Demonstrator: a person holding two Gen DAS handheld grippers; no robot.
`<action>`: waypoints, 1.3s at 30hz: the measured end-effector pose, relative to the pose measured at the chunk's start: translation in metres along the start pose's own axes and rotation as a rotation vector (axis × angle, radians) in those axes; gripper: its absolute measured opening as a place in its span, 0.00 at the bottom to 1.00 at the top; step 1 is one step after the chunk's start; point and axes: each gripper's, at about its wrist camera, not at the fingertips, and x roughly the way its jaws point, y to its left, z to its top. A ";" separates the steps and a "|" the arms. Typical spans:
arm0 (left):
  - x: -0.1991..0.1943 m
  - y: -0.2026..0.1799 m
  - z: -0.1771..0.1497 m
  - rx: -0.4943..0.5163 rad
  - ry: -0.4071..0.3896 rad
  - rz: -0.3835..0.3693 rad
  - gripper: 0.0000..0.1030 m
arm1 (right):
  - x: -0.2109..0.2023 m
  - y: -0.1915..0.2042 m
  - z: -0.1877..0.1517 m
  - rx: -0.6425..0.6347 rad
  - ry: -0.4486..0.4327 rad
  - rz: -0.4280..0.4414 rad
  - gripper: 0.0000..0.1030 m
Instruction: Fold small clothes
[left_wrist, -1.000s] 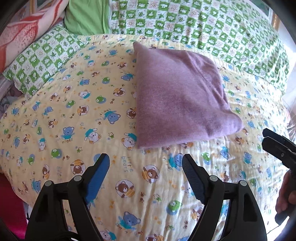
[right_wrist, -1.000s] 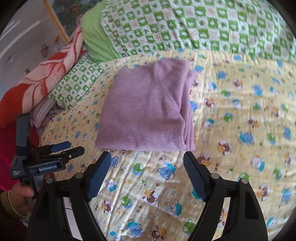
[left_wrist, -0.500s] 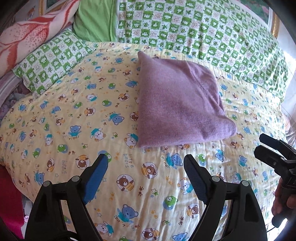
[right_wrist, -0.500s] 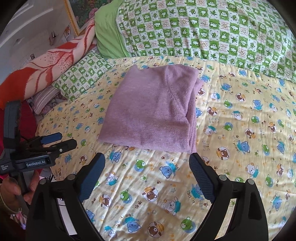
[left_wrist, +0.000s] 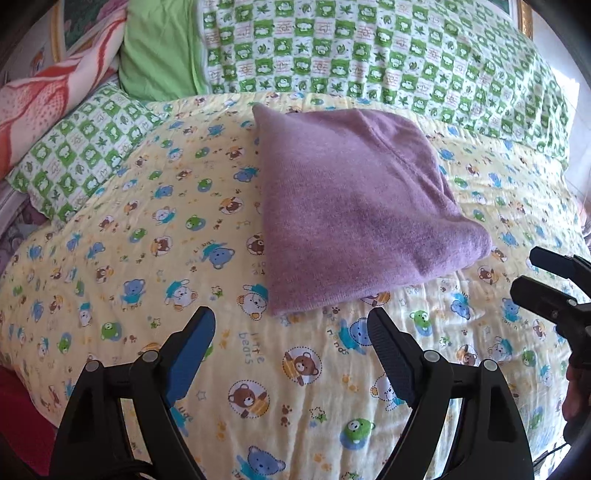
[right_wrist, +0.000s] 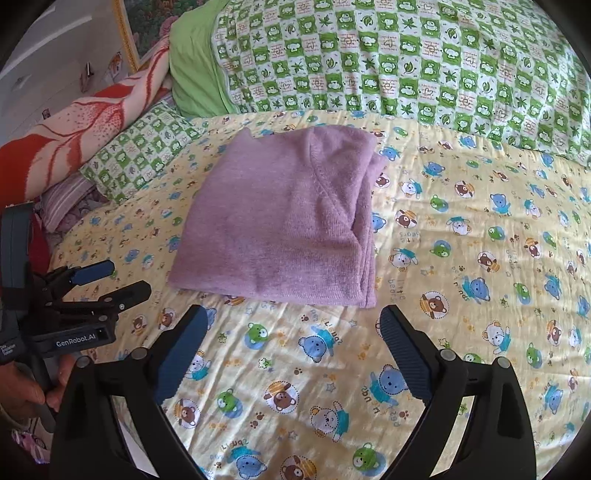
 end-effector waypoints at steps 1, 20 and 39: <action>0.004 -0.001 0.001 0.000 0.008 -0.001 0.82 | 0.004 0.000 -0.001 -0.006 0.008 -0.008 0.92; 0.036 0.007 0.020 0.039 0.046 -0.034 0.85 | 0.046 0.004 0.005 0.053 0.037 -0.054 0.92; 0.010 -0.001 0.020 -0.046 -0.046 0.087 0.87 | 0.037 0.006 0.016 -0.004 0.005 -0.018 0.93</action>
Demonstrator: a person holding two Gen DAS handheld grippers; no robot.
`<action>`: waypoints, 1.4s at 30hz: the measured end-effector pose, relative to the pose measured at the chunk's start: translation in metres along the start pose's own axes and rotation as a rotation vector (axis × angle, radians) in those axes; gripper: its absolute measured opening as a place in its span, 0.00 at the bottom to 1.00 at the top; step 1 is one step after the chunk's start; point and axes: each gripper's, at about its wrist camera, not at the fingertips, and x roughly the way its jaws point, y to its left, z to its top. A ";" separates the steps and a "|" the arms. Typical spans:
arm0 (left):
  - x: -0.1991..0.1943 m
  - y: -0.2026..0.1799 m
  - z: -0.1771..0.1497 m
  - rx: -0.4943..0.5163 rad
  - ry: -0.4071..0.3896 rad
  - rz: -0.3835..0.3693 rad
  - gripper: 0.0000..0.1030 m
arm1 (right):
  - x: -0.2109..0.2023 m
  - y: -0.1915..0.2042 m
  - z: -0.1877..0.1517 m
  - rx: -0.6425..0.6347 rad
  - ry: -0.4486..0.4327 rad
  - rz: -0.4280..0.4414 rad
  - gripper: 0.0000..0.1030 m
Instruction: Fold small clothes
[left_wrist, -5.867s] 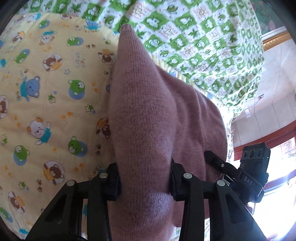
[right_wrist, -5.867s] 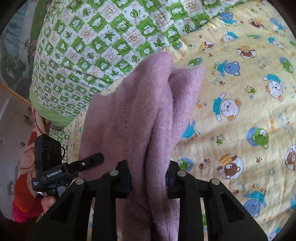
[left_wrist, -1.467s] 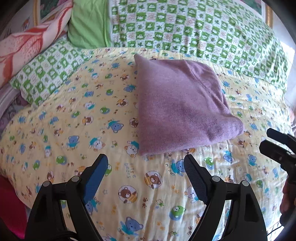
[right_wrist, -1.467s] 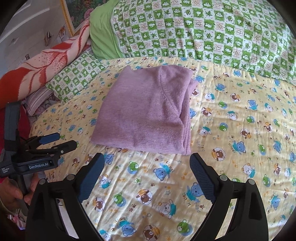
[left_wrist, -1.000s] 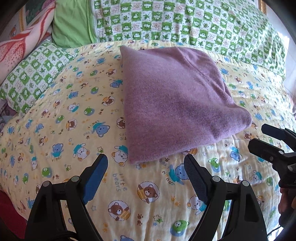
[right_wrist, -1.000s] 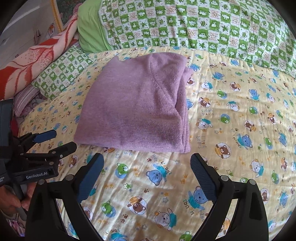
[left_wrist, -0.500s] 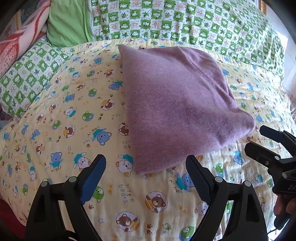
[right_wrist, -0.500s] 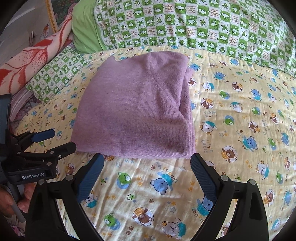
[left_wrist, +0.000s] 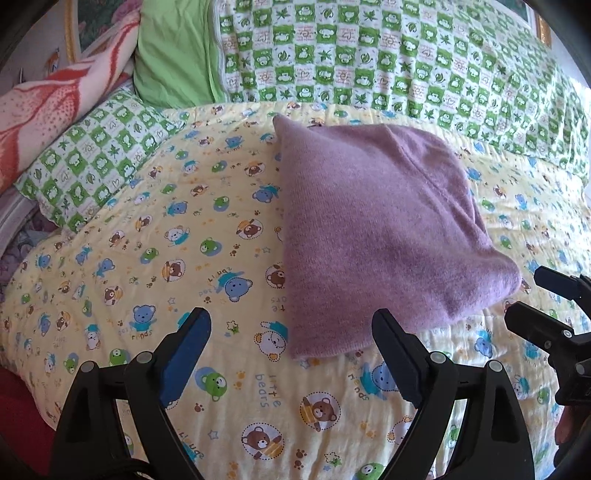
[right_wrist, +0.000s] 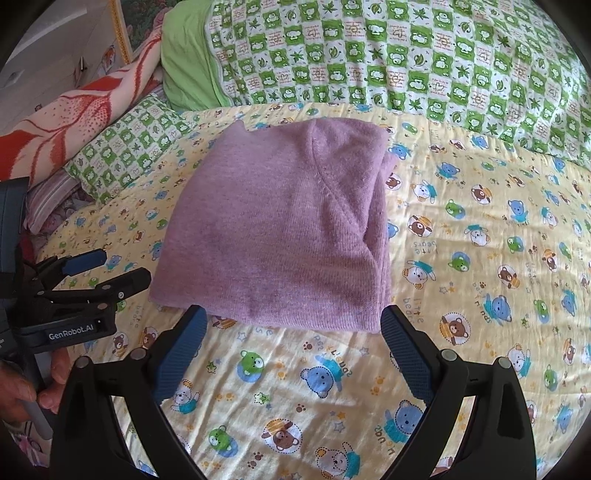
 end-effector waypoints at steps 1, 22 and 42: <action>-0.002 -0.001 -0.001 0.000 -0.002 0.004 0.87 | -0.001 0.000 0.001 -0.008 -0.004 0.006 0.93; -0.012 -0.016 -0.010 0.059 0.008 -0.004 0.89 | -0.021 -0.007 -0.004 -0.009 -0.052 0.022 0.96; 0.016 -0.009 -0.001 0.066 0.034 -0.009 0.90 | -0.006 -0.006 0.008 -0.002 -0.028 0.014 0.96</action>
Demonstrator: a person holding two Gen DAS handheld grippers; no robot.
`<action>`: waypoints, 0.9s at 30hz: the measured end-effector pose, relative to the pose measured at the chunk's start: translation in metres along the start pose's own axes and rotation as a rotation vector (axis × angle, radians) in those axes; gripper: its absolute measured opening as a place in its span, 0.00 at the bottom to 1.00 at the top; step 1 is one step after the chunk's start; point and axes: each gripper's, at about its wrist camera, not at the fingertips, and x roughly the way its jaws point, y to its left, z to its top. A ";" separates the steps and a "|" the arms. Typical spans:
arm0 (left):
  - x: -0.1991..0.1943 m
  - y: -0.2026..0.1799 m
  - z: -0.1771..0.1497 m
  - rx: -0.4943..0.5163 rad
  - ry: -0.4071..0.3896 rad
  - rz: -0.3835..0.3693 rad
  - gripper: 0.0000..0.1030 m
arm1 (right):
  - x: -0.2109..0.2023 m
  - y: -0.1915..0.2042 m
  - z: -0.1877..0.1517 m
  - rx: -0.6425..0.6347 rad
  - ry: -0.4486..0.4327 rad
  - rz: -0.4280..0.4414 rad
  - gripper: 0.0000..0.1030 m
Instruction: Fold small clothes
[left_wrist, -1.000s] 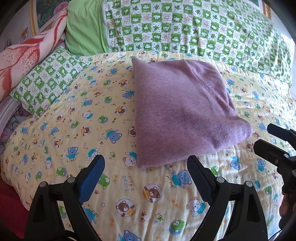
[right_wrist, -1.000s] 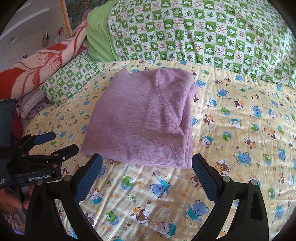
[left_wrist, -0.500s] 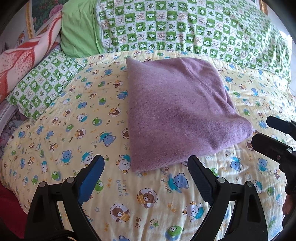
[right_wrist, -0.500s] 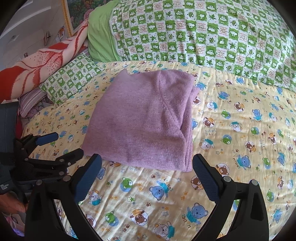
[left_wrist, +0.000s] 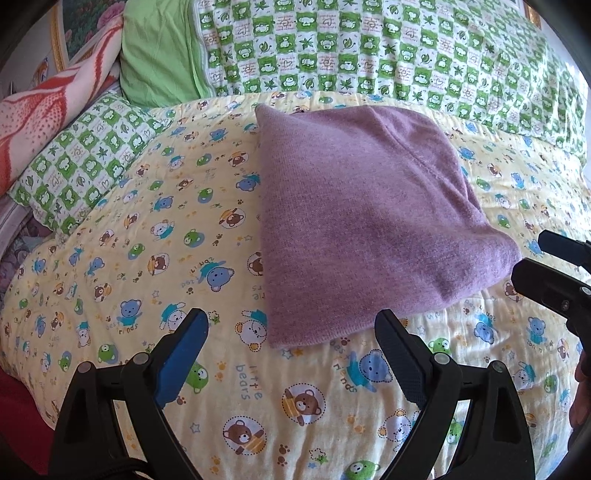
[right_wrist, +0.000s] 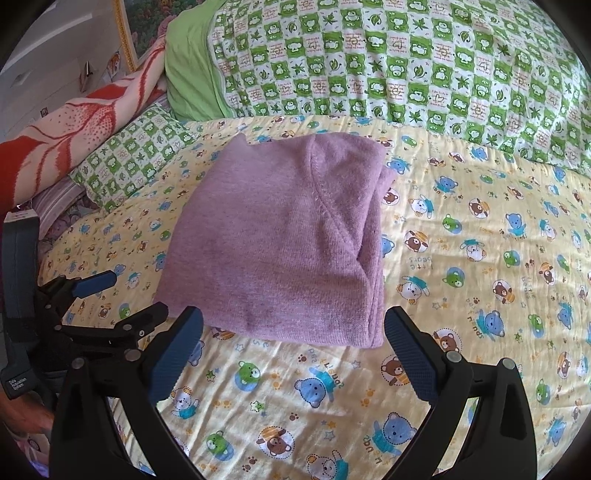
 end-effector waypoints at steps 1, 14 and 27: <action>0.000 0.001 0.000 -0.001 0.000 -0.001 0.90 | 0.001 0.000 0.000 0.000 0.002 0.002 0.96; -0.002 0.007 0.008 -0.039 -0.006 -0.027 0.90 | 0.010 0.011 0.007 -0.014 0.005 0.022 0.96; 0.000 0.014 0.011 -0.071 0.004 -0.041 0.90 | 0.010 0.012 0.014 -0.006 -0.005 0.022 0.96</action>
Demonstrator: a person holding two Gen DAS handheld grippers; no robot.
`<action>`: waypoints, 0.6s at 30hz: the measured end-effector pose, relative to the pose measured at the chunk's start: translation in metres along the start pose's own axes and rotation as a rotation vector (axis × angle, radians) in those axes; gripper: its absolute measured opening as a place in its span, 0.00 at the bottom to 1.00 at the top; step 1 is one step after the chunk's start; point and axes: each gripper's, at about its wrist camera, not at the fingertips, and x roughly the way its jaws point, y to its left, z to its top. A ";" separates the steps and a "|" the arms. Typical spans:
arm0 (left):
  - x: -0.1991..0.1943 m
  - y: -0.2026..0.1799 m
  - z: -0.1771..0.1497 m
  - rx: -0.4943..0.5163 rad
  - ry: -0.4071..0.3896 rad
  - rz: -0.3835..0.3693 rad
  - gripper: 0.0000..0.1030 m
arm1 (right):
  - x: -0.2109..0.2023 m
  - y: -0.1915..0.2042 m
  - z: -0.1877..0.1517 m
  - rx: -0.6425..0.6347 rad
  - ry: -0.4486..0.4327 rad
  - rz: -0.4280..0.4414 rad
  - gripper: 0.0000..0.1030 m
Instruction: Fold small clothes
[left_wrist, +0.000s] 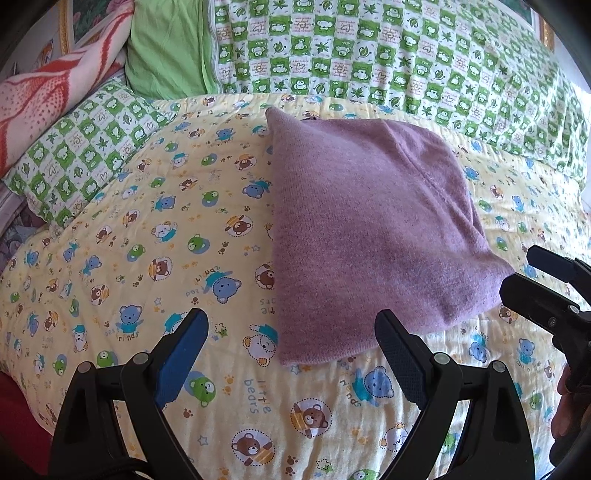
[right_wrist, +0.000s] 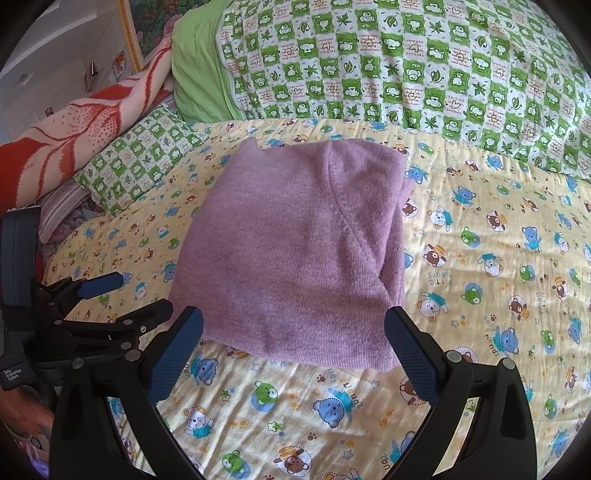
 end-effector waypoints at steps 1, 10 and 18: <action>0.000 0.000 0.000 0.000 0.000 0.000 0.90 | 0.000 0.000 0.000 0.002 -0.001 0.000 0.96; -0.003 -0.002 -0.001 0.002 -0.004 0.002 0.90 | -0.003 0.003 0.001 0.001 -0.010 -0.002 0.96; -0.005 -0.003 0.003 0.011 -0.010 -0.004 0.90 | -0.005 0.002 0.004 0.008 -0.016 -0.005 0.96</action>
